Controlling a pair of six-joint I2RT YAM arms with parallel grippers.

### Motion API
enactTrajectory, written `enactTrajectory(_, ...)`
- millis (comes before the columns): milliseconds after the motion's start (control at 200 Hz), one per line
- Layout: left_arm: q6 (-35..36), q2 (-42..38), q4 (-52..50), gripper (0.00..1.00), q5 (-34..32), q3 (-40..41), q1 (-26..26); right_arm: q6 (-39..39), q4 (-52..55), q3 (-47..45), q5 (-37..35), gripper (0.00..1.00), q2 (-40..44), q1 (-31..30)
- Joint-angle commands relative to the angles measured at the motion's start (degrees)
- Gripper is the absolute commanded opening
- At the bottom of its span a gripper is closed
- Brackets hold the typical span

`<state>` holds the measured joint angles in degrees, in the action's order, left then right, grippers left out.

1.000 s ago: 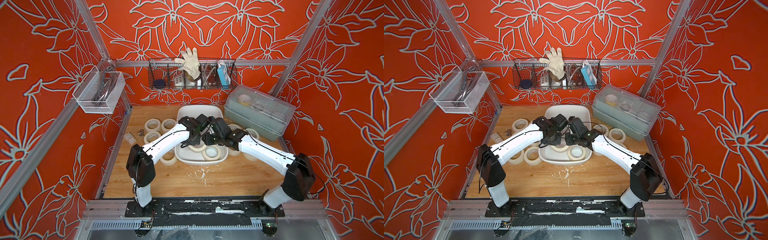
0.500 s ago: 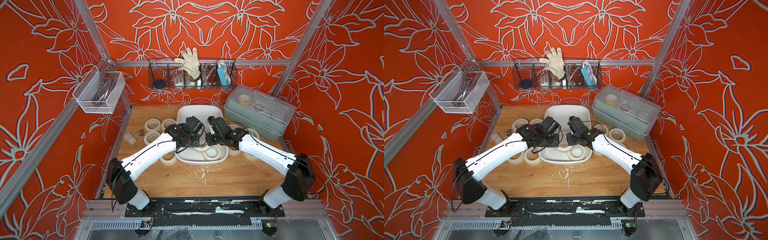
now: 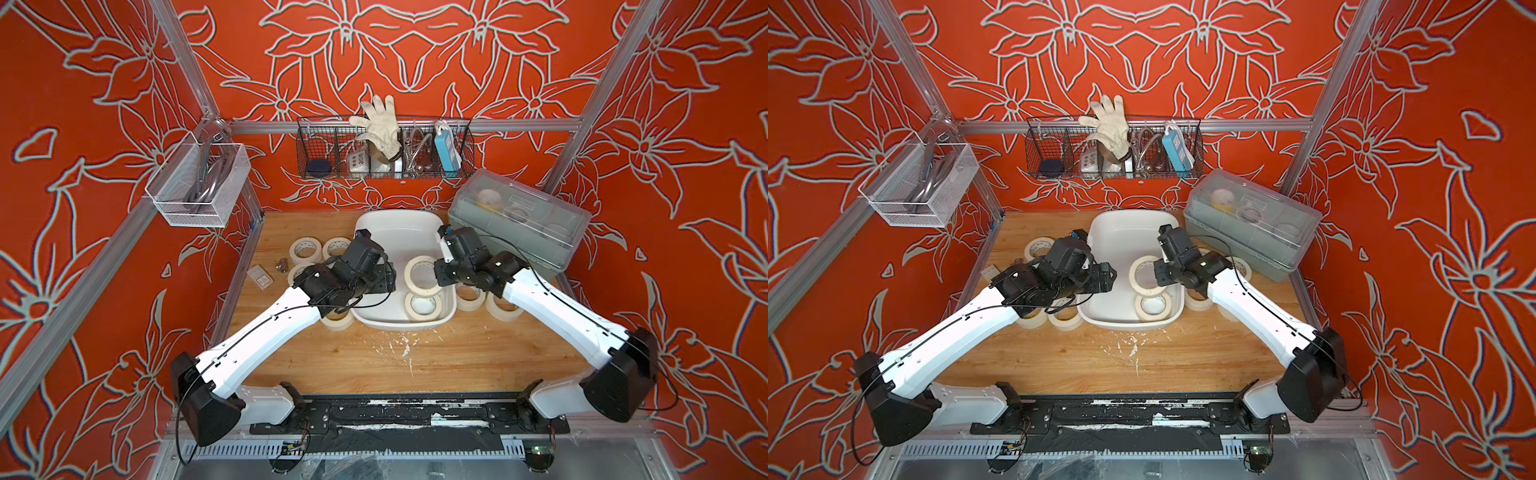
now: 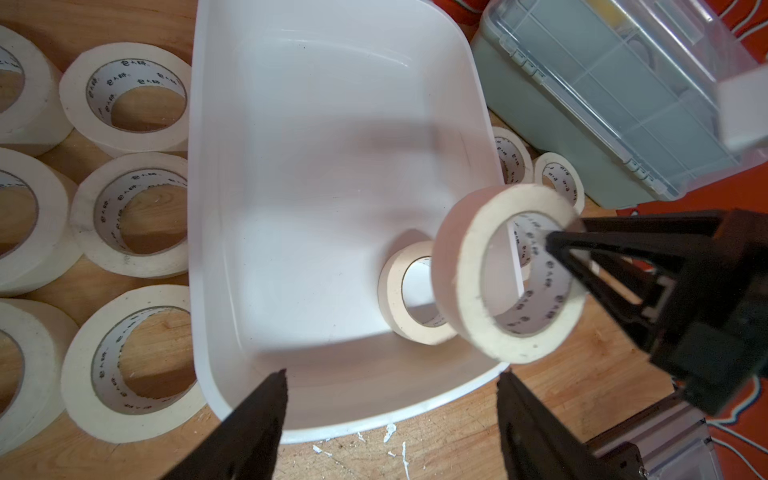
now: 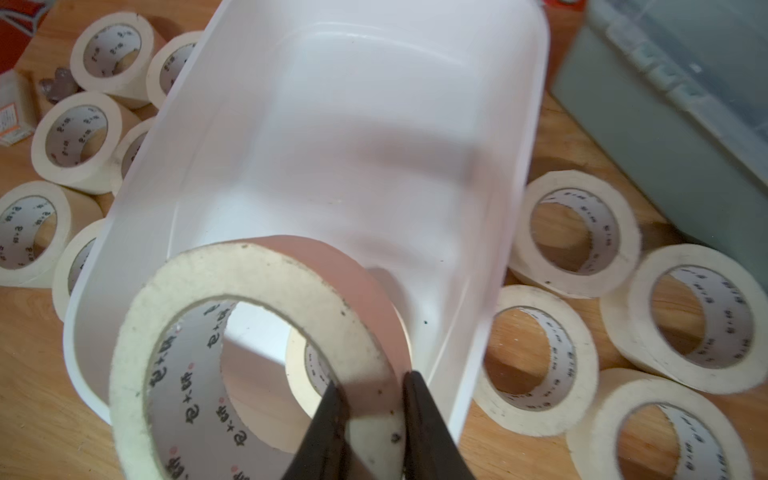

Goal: Take out the art tape in the storage box
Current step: Place the art tape at the center of the board.

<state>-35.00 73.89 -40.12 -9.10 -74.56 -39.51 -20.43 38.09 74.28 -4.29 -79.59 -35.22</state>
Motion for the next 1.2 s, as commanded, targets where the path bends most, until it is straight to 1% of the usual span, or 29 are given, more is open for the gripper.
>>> enactTrajectory(0, -0.2, -0.1, 1.6, 0.79, 0.0, 0.5, 0.7, 0.3, 2.4, -0.9, 0.7, 0.00, 5.8, 4.6)
enactTrajectory(130, -0.5, 1.5, 2.2, 0.80, 0.9, 0.5, 1.0, -3.2, 3.9, -5.3, 0.8, 0.00, 11.5, 11.1)
enactTrajectory(255, -0.7, 3.2, 2.9, 0.80, 2.1, 0.3, 1.1, -6.7, 3.4, -10.5, 2.5, 0.00, 16.7, 17.2)
enactTrajectory(380, -0.8, 4.6, 3.0, 0.80, 2.9, 0.0, 1.1, -10.1, 3.5, -15.4, 2.0, 0.00, 21.4, 21.5)
enactTrajectory(485, -0.7, 5.2, 2.8, 0.81, 3.0, -0.1, 1.2, -13.2, 4.4, -20.0, 1.1, 0.00, 24.4, 24.0)
enactTrajectory(555, -0.5, 5.3, 2.8, 0.81, 3.0, 0.0, 1.3, -15.0, 5.0, -23.4, -1.7, 0.00, 26.7, 24.4)
enactTrajectory(626, -0.5, 5.5, 2.8, 0.81, 3.1, 0.2, 1.5, -15.4, 5.0, -26.8, -2.4, 0.00, 29.0, 24.4)
enactTrajectory(701, -0.6, 5.7, 2.9, 0.81, 3.2, 0.5, 1.6, -15.6, 5.1, -30.3, -0.3, 0.00, 31.1, 24.4)
enactTrajectory(811, -0.6, 6.5, 3.2, 0.81, 3.5, 0.7, 1.9, -16.3, 2.9, -36.2, 6.2, 0.00, 33.5, 24.3)
enactTrajectory(896, -0.8, 7.1, 3.5, 0.81, 4.1, 0.8, 1.9, -16.7, 0.7, -40.2, 9.5, 0.00, 33.8, 24.4)
enactTrajectory(1191, -1.3, 9.2, 3.5, 0.81, 5.1, 1.0, 2.0, -17.3, -5.5, -46.7, 11.4, 0.00, 31.5, 24.3)
